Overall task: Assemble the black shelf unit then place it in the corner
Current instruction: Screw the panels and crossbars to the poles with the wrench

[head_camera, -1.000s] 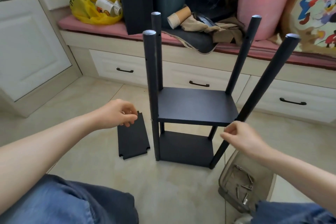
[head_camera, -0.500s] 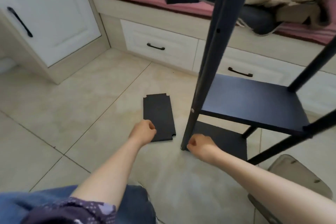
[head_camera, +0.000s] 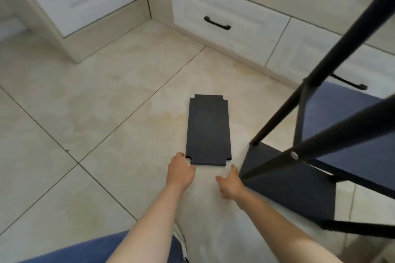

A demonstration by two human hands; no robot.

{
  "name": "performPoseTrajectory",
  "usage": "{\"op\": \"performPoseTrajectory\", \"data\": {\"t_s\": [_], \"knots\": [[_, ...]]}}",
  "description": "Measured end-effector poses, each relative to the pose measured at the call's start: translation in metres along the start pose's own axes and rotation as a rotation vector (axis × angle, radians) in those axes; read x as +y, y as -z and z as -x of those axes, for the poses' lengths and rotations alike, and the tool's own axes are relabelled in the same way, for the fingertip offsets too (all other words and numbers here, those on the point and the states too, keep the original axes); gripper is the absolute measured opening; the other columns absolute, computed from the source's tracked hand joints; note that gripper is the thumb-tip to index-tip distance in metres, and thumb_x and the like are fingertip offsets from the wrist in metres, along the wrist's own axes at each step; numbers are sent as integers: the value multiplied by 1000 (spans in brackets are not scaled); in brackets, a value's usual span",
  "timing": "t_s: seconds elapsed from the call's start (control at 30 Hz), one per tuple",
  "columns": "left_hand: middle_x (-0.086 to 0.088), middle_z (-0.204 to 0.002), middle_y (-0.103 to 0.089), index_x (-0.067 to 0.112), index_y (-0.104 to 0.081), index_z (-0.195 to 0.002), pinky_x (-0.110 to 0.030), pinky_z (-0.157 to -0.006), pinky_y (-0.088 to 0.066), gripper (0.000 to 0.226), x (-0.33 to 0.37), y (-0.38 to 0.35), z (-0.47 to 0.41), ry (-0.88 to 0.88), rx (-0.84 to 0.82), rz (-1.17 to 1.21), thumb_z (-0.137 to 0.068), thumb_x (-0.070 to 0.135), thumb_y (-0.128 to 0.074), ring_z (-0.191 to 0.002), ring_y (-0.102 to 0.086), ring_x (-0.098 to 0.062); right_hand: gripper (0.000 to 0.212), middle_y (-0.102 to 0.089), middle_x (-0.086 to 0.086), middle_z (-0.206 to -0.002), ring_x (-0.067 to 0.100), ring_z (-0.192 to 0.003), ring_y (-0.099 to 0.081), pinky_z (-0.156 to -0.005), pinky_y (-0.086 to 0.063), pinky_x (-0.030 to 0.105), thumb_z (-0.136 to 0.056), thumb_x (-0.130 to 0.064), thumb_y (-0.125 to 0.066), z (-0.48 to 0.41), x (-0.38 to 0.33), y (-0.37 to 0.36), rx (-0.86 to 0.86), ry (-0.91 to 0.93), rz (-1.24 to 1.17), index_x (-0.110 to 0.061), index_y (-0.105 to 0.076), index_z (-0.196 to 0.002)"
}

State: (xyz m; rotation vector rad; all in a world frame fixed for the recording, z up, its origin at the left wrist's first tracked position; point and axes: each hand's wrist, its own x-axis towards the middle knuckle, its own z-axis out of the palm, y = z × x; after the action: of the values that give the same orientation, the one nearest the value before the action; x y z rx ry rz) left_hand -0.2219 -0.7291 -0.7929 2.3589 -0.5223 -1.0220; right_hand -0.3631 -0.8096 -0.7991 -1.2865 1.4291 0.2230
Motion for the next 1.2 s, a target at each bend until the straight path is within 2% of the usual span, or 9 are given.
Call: {"op": "performPoseTrajectory", "data": {"t_s": [0.07,0.13,0.23,0.37,0.43,0.63,0.87,1.07,1.2], "knots": [[-18,-144,-48,1,-41,-142,-35,-104,-39,51,1,-6,-7,17,-15,22,-96,9,-58,-134,-46,-36,83,-49,11,-103,23,-76,-51,-67,-49,33,-100,-17,-49,-13,-8,-5,20,-58,-138,-30,12,-156],[-16,-142,-52,2,-43,-141,-35,-105,-41,50,5,-10,-13,20,-16,82,-94,7,-58,-132,-48,-35,86,-52,12,-86,20,-65,-50,-56,-45,31,-98,-12,-47,-23,-14,-7,46,-68,-202,-33,14,-155],[-9,-141,-56,9,-40,-147,-35,-107,-41,59,12,-17,-17,51,-32,260,-92,7,-60,-132,-49,-31,82,-58,10,-79,20,-68,-57,-56,-53,29,-96,-12,-49,-33,-17,-9,69,-49,-193,-31,3,-156],[-8,-143,-52,11,-37,-150,-45,-112,-41,68,16,-21,-19,121,-16,421,-89,7,-65,-134,-46,-30,70,-62,10,-93,20,-75,-63,-55,-57,27,-97,-16,-54,-37,-16,-9,75,-47,-223,-27,-12,-153],[-9,-139,-54,10,-41,-145,-45,-109,-45,64,15,-19,-21,150,10,489,-86,5,-66,-127,-52,-29,62,-60,12,-110,21,-79,-63,-59,-57,29,-97,-20,-57,-37,-15,-7,63,-50,-297,-24,-20,-147],[-13,-131,-55,9,-50,-129,-39,-95,-51,43,5,-8,-20,241,185,615,-91,12,-69,-103,-62,-29,38,-52,15,-117,31,-99,-66,-60,-57,28,-97,-14,-61,-21,-13,-11,136,-44,-528,-13,-32,-120],[-13,-114,-64,1,-58,-134,-43,-102,-52,44,0,16,-15,316,183,758,-91,2,-68,-104,-65,-31,33,-62,22,-122,32,-96,-68,-61,-57,29,-95,-4,-62,5,-29,-13,59,-81,-825,4,-51,-125],[-13,-93,-66,1,-65,-103,-28,-63,-51,11,10,52,4,427,17,916,-92,-2,-65,-75,-61,-21,27,-64,21,-118,36,-98,-69,-90,-57,46,-96,-2,-61,38,-45,-7,-38,-20,-825,0,-53,-121],[-9,-90,-63,5,-63,-108,-26,-60,-49,17,4,74,22,488,-72,890,-93,10,-69,-75,-59,-20,21,-62,23,-112,38,-87,-71,-76,-59,48,-96,2,-57,65,-64,6,-70,27,-801,-3,-46,-113]]}}
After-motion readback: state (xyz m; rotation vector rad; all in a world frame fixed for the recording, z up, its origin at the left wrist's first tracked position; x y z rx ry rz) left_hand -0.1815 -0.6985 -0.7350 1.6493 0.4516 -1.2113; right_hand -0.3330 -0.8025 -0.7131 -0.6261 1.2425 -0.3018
